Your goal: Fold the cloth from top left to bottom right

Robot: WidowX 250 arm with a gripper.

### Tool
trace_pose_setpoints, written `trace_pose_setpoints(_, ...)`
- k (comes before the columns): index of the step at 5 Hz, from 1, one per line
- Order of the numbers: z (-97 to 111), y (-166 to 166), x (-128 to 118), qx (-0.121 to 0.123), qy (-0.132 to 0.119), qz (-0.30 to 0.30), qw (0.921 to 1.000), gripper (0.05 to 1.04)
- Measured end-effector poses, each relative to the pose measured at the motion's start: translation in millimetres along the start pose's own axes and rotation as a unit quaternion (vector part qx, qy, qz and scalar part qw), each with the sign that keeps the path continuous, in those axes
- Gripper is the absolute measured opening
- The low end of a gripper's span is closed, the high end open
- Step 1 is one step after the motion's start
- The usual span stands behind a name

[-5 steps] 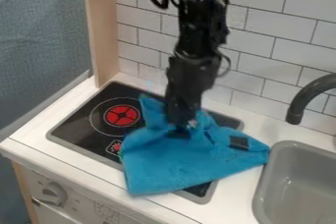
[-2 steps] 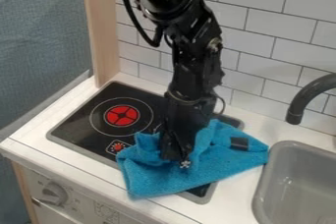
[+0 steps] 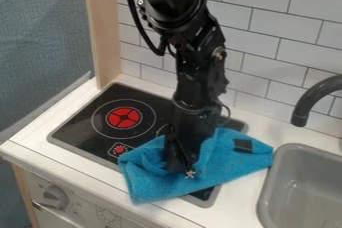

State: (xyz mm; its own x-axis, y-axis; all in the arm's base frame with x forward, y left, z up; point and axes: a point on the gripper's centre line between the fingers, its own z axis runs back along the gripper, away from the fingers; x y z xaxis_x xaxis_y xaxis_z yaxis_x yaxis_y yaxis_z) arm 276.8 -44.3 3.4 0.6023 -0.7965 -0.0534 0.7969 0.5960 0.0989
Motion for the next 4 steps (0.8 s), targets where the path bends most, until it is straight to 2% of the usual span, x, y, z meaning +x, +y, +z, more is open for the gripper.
trace_pose_setpoints(1, 0.0, -1.5, 0.4, -0.005, -0.001, -0.003, 1.0, 0.487)
trace_pose_setpoints(2, -0.1, -2.7, -0.3, -0.008, 0.003, -0.005, 1.0, 0.786)
trace_pose_setpoints(3, 3.7, 0.5, 2.9, -0.006, 0.0, -0.003, 1.0, 1.011)
trace_pose_setpoints(4, 8.8, 3.5, 5.5, -0.004, -0.004, -0.006, 1.0, 1.01)
